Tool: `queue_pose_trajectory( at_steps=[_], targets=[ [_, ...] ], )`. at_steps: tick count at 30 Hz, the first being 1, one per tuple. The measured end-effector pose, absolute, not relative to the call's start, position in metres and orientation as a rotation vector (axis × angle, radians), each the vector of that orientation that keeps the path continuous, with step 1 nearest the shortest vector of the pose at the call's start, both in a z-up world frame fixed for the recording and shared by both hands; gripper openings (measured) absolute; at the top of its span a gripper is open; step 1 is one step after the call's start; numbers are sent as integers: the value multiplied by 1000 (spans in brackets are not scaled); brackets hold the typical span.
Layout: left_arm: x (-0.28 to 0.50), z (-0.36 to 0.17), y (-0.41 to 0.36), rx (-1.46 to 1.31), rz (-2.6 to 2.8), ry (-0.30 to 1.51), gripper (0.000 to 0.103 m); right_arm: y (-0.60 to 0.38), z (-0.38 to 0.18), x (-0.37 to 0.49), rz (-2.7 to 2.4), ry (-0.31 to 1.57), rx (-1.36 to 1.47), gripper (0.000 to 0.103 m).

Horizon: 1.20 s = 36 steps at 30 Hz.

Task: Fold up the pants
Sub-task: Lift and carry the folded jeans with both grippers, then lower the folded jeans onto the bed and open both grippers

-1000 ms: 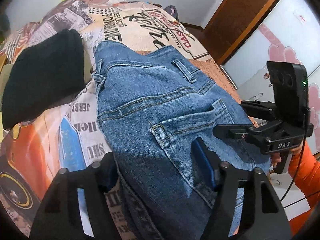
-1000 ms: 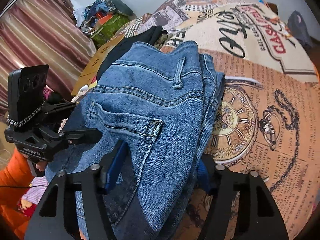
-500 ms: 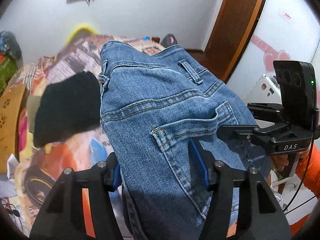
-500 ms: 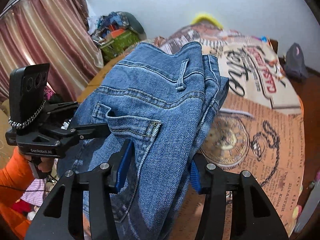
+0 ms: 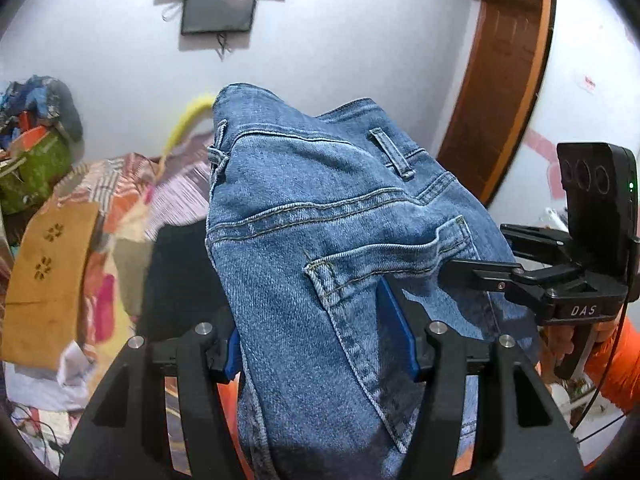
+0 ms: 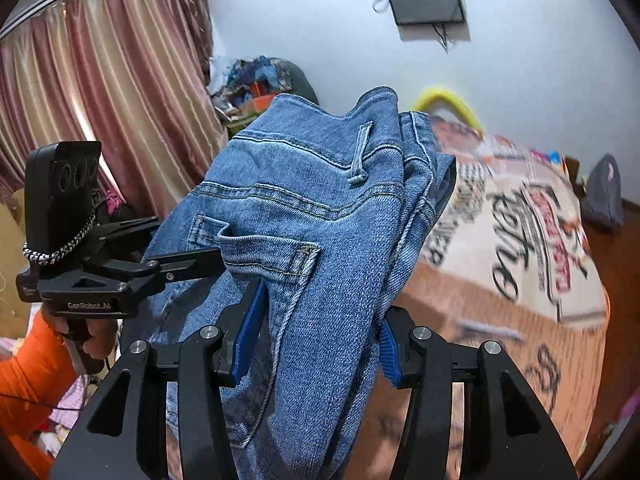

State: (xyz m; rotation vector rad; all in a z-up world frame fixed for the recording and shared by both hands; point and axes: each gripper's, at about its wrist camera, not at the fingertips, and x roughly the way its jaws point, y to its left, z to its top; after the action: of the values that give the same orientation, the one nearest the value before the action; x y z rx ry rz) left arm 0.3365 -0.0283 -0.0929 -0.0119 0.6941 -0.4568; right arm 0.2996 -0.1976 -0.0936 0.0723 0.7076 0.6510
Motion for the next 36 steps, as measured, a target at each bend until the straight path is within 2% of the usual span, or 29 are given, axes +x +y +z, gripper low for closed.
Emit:
queue_pose_trajectory(
  at_steps=[7, 16, 24, 30, 33, 36],
  targets=[
    [389, -78, 17, -34, -417, 639, 59, -165, -78, 341, 672, 630, 67, 47],
    [478, -111, 58, -42, -359, 683, 59, -124, -99, 423, 691, 639, 78, 47],
    [551, -187, 83, -124, -328, 780, 57, -97, -153, 491, 683, 704, 80, 47],
    [602, -286, 107, -127, -220, 967, 56, -87, -226, 539, 632, 839, 141, 47],
    [594, -288, 123, -230, -264, 940, 59, -91, -259, 546, 605, 909, 157, 49],
    [579, -270, 117, -154, -219, 900, 58, -101, -254, 537, 621, 897, 156, 51]
  ],
)
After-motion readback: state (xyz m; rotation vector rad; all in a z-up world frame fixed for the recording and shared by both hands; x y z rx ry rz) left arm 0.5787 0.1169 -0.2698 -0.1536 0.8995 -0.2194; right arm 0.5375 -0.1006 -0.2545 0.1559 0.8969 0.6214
